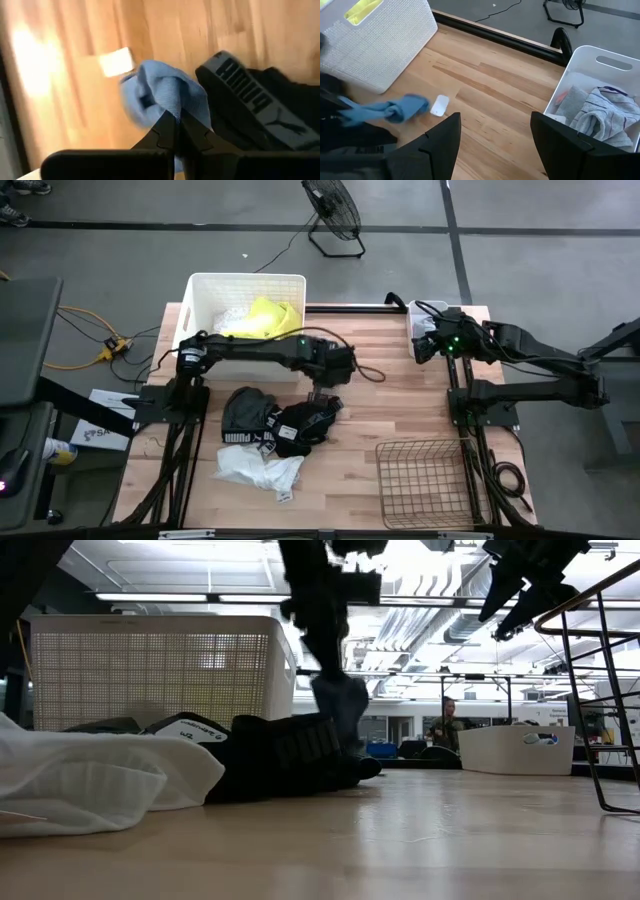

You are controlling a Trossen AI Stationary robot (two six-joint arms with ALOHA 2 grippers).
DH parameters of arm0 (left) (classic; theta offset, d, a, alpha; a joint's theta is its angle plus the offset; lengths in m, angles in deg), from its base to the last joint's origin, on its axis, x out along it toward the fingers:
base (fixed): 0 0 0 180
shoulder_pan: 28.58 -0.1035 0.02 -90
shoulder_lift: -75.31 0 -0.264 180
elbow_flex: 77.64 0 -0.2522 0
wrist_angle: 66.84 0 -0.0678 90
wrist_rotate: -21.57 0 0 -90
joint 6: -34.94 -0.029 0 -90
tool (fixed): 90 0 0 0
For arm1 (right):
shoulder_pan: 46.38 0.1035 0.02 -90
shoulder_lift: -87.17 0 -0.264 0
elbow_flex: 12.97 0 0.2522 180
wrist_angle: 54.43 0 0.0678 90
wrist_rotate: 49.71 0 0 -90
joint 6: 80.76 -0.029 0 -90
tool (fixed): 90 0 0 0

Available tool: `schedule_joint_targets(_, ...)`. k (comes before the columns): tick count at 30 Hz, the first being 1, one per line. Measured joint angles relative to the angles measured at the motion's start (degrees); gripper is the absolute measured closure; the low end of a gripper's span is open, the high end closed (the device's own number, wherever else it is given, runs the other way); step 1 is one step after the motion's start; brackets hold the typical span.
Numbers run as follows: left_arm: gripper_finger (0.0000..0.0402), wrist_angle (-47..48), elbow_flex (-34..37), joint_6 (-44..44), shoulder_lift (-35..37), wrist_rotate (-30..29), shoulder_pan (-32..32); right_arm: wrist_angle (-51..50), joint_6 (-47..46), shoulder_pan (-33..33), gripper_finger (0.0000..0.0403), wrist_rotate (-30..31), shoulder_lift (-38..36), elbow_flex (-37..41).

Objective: Pick & Place Cloths
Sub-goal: Put the blue sock into the small white bin

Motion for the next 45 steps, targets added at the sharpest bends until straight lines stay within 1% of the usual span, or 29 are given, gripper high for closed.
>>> schedule_joint_targets(5,0.0401,6.3,-9.9,0.0,0.2,0.0,0.0,-0.2,1.9,0.0,0.0172,-0.3,0.0,0.0)
schedule_joint_targets(11,0.0401,11.6,-18.8,-2.0,0.2,0.0,0.0,0.4,7.2,0.0,0.0172,-4.1,-0.2,0.0)
schedule_joint_targets(13,0.0401,12.2,-21.0,-2.7,0.2,0.0,0.0,1.5,9.6,0.0,0.0172,-6.8,-0.2,0.0)
schedule_joint_targets(15,0.0401,12.3,-22.9,-3.2,0.2,0.3,0.0,3.9,12.3,0.1,0.0172,-10.8,-0.2,0.0)
schedule_joint_targets(18,0.0401,12.4,-25.3,-4.9,0.2,3.2,-0.4,8.8,16.9,1.3,0.0172,-16.6,-0.2,0.0)
schedule_joint_targets(20,0.0401,11.6,-26.4,-5.7,0.2,5.5,-0.7,12.7,19.6,2.7,0.0172,-18.3,-0.2,0.0)
schedule_joint_targets(23,0.0401,10.1,-26.9,-6.1,0.4,7.5,-1.4,18.7,22.8,5.3,0.0172,-18.3,0.0,0.0)
schedule_joint_targets(26,0.0402,8.7,-27.0,-6.1,0.9,7.7,-2.0,22.6,25.3,7.6,0.0172,-17.4,0.4,0.0)
schedule_joint_targets(33,0.0402,4.3,-27.1,-6.1,2.7,7.6,-3.1,24.4,28.9,10.9,0.0172,-16.1,2.7,0.0)
schedule_joint_targets(35,0.0402,1.7,-27.1,-6.1,3.0,7.5,-3.1,25.0,29.6,11.5,0.0172,-16.1,3.8,0.0)
schedule_joint_targets(38,0.0402,0.3,-27.0,-6.3,3.5,7.5,-3.5,27.4,31.8,12.3,0.0172,-16.0,5.5,0.0)
schedule_joint_targets(43,0.0401,-2.3,-27.0,-6.2,3.7,6.1,-3.4,33.3,33.4,13.7,0.0172,-10.7,8.2,0.0)
schedule_joint_targets(45,0.0401,-3.0,-27.0,-6.2,3.7,6.0,-3.4,35.2,33.4,13.8,0.0172,-10.0,9.3,0.0)
